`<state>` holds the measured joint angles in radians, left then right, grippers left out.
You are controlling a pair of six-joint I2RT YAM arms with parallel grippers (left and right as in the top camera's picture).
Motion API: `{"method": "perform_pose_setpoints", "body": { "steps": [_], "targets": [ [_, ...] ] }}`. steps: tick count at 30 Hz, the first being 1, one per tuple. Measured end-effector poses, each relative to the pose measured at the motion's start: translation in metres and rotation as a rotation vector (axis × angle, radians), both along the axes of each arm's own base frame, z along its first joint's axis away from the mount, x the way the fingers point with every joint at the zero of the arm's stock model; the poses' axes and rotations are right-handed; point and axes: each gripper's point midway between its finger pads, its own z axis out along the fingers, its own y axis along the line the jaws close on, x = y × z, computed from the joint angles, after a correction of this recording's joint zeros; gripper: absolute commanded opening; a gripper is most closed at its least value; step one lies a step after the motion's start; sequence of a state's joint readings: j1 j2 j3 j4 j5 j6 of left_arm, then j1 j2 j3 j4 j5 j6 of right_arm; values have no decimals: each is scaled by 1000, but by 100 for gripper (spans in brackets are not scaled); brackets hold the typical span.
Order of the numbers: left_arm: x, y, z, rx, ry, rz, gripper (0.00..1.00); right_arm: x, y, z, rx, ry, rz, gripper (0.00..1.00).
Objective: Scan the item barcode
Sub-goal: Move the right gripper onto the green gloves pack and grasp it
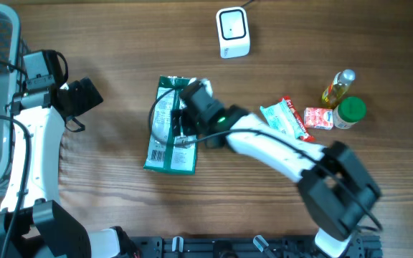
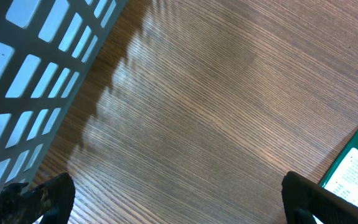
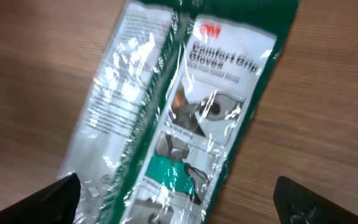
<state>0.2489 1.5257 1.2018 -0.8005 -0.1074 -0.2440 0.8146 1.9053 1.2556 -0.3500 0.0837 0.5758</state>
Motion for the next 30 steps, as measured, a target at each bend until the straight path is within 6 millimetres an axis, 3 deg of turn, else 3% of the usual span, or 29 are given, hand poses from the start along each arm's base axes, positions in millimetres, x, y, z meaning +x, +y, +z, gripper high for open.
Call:
{"method": "perform_pose_setpoints", "body": {
  "steps": [3,7,14,17,20,23,25,28,30],
  "targets": [
    [0,0,0,0,0,0,100,-16,-2,-52,-182,-11,-1,100],
    [0,0,0,0,0,1,100,-12,-21,-54,-269,-17,-44,100],
    [0,0,0,0,0,0,100,-21,-91,-49,-440,144,-121,100],
    [0,0,0,0,0,0,100,-29,-102,-49,-409,243,-77,100],
    [0,0,0,0,0,0,100,-32,-103,-36,-333,276,-11,100],
    [0,0,0,0,0,1,100,-25,-96,4,-234,205,16,100],
    [0,0,0,0,0,0,100,-19,-85,17,-169,165,35,91],
    [0,0,0,0,0,1,100,-20,-78,12,-124,180,15,83],
    [0,0,0,0,0,1,100,-18,-76,5,-109,197,-16,83]
  ]
}}
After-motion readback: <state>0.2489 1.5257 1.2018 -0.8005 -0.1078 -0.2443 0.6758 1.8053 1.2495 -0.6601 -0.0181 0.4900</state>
